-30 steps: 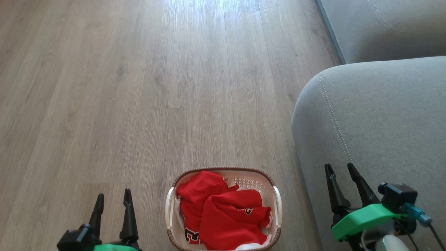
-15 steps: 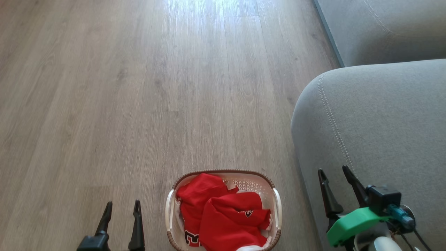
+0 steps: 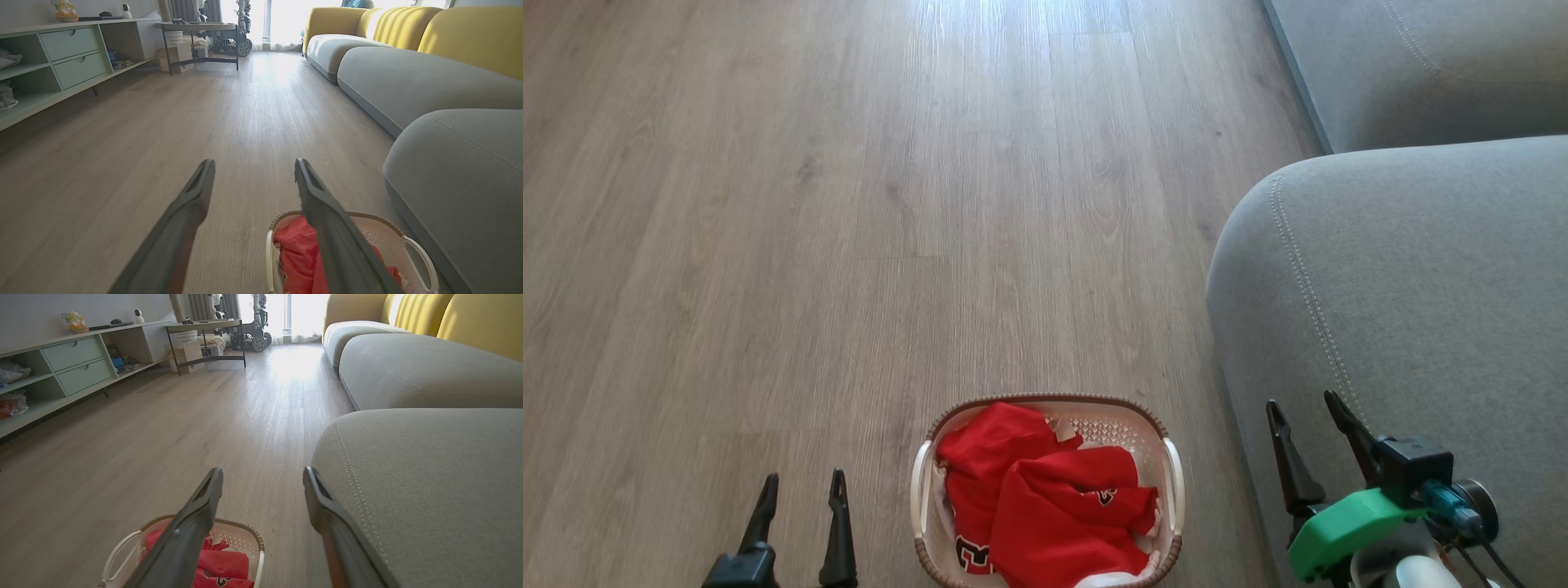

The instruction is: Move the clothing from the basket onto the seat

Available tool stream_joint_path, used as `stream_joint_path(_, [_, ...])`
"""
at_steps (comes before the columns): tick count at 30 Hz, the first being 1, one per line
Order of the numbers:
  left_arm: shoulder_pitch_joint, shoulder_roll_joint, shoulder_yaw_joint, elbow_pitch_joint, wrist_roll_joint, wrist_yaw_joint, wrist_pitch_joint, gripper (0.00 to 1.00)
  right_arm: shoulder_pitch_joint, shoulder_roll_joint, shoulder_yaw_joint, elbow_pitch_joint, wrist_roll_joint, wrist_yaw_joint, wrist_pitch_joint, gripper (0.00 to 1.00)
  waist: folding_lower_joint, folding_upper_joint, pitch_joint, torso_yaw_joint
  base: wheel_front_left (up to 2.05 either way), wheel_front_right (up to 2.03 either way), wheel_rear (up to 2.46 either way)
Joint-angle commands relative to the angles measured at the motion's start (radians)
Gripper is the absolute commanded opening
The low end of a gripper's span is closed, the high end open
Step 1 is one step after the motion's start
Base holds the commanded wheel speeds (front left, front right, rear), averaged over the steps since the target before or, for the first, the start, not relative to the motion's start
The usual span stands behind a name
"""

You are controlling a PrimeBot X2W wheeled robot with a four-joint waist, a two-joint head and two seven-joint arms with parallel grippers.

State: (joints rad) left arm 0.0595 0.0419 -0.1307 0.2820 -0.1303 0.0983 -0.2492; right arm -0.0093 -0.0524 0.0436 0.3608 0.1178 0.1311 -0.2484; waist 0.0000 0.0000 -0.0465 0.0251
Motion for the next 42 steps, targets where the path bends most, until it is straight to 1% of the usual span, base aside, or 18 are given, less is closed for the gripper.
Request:
stream_joint_path(1, [-0.045, 0.013, 0.038, -0.028, -0.002, 0.005, -0.013, 1.00, -0.033, 0.002, 0.021, -0.031, -0.008, 0.000, -0.013, 1.00, 0.0000, 0.0000, 0.000, 0.000, 0.00, 0.00, 0.00])
stream_joint_path(26, [-0.045, 0.023, 0.033, -0.040, -0.009, 0.015, -0.013, 1.00, -0.034, 0.002, 0.021, -0.040, -0.008, 0.000, -0.013, 1.00, 0.0000, 0.0000, 0.008, 0.000, 0.00, 0.00, 0.00])
stream_joint_path(32, [-0.055, 0.026, 0.021, -0.031, -0.009, 0.010, -0.012, 1.00, -0.040, 0.002, 0.008, -0.052, -0.013, 0.000, -0.013, 1.00, 0.0000, 0.0000, 0.027, 0.000, 0.00, 0.00, 0.00])
stream_joint_path(37, [-0.115, 0.033, -0.006, -0.023, 0.000, -0.007, -0.001, 1.00, -0.064, 0.002, -0.013, -0.079, -0.024, 0.000, -0.013, 1.00, 0.0000, 0.0000, 0.098, -0.001, 0.00, 0.00, 0.00])
stream_joint_path(42, [-0.204, 0.032, -0.036, 0.000, 0.009, -0.028, 0.006, 1.00, -0.124, 0.002, -0.040, -0.155, -0.033, 0.000, -0.013, 1.00, 0.0000, 0.0000, 0.205, -0.009, 0.00, 0.00, 0.00])
